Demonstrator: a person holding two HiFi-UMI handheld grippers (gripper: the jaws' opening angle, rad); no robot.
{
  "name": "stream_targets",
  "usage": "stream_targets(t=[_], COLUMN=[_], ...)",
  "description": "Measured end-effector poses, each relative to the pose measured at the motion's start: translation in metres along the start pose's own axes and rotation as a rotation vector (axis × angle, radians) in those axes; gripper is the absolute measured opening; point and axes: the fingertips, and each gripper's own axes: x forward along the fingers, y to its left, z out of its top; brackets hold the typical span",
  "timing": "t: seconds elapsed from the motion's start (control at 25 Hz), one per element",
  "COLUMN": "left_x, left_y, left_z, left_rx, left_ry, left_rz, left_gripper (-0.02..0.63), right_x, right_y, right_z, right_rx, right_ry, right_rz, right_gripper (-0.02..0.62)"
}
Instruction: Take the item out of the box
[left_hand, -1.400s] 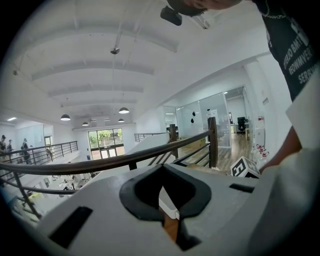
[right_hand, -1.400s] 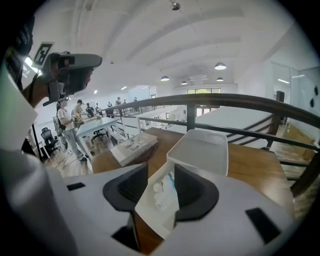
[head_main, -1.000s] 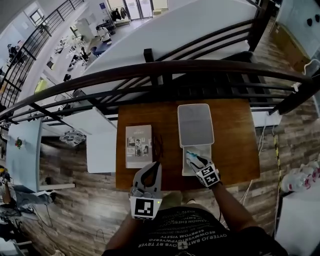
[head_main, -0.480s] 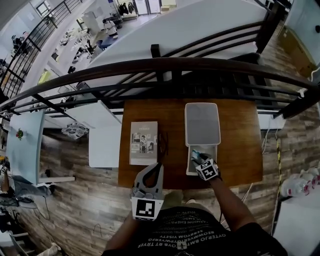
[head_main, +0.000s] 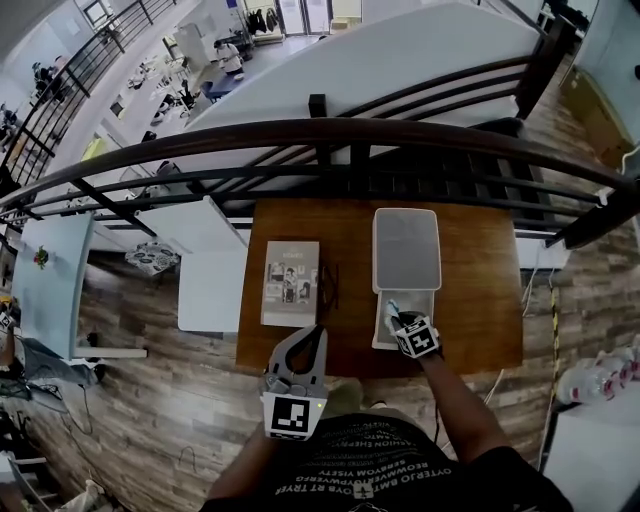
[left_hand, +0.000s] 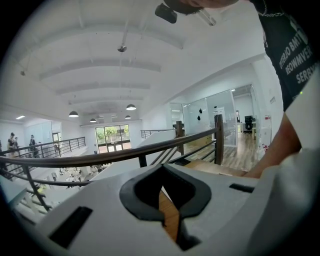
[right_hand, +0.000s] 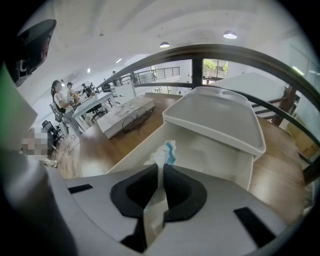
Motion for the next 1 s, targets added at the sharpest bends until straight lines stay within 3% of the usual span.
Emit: stream_targets(t=[1.0], left_x=[-0.076], left_y=[-0.077], left_z=[0.029], left_rx=[-0.017], left_ry=[-0.075], left_rz=[0.005], left_gripper=[0.006], right_x=[-0.178], right_y=[0.049], right_z=[0.016], right_rx=[-0.048], right_ry=[-0.384], right_rz=[-0.041], right_gripper=[0.026])
